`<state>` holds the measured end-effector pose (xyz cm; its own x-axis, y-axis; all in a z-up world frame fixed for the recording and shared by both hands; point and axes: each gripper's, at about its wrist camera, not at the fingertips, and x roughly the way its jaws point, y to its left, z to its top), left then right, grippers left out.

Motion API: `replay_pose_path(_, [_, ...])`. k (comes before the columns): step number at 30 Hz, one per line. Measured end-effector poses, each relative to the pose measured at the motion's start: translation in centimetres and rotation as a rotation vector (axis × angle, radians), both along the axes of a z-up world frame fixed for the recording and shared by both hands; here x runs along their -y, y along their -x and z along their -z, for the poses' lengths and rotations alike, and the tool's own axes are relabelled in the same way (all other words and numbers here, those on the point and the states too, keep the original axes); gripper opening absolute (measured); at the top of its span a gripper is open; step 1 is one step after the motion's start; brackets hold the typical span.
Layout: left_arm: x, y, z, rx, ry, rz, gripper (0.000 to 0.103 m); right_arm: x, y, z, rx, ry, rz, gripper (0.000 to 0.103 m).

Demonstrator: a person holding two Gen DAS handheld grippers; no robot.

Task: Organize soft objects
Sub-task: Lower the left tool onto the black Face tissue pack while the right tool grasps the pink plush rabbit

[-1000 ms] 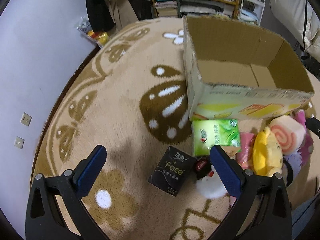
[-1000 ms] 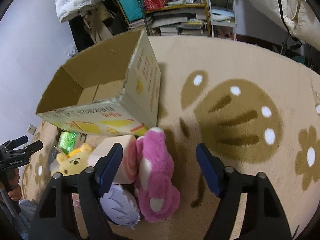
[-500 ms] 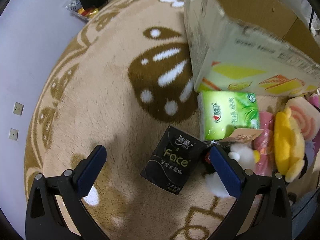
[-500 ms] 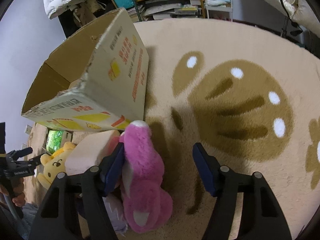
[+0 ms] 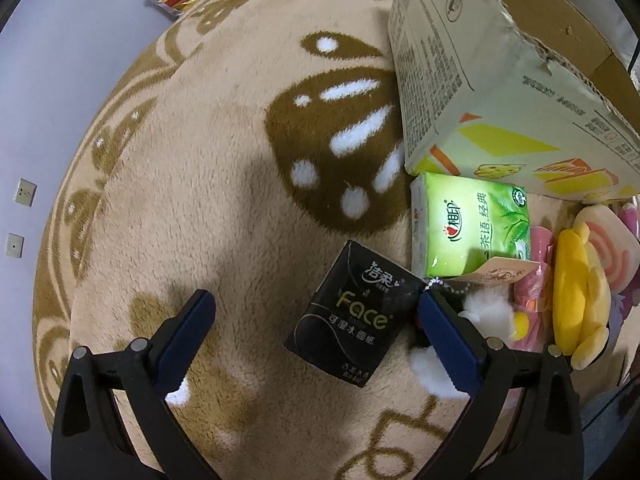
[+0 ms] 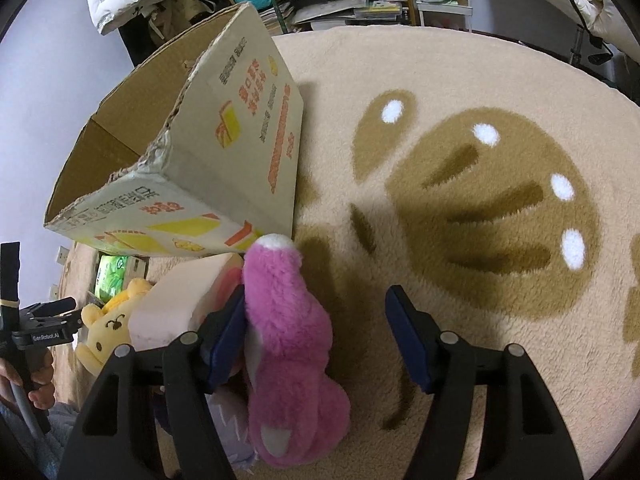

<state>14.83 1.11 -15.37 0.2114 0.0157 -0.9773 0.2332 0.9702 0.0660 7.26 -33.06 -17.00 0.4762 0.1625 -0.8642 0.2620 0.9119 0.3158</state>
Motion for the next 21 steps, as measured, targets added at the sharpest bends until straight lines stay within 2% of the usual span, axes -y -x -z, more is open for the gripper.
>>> replay_pose_path(6, [-0.6,-0.3,0.3,-0.016,0.024,-0.018,0.094,-0.6,0.0,0.2,0.001,-0.010,-0.009,0.065])
replay_pose_path(12, [-0.9,-0.8,0.9,-0.031,0.039,-0.026,0.083,-1.3,-0.2,0.4,0.002,-0.038,-0.037,0.054])
replay_pose_path(14, [-0.8,-0.9,1.3,-0.042,0.023,-0.023,0.077,-1.7,-0.3,0.6,-0.006,-0.049,-0.053,0.049])
replay_pose_path(18, [-0.5,-1.0,1.9,-0.037,-0.016,-0.013,0.072,-2.0,-0.3,0.9,-0.012,-0.059,-0.057,0.048])
replay_pose_path(21, [-0.4,-0.9,2.0,-0.034,-0.031,-0.023,0.064,-1.9,-0.3,1.2,-0.021,-0.074,-0.058,0.046])
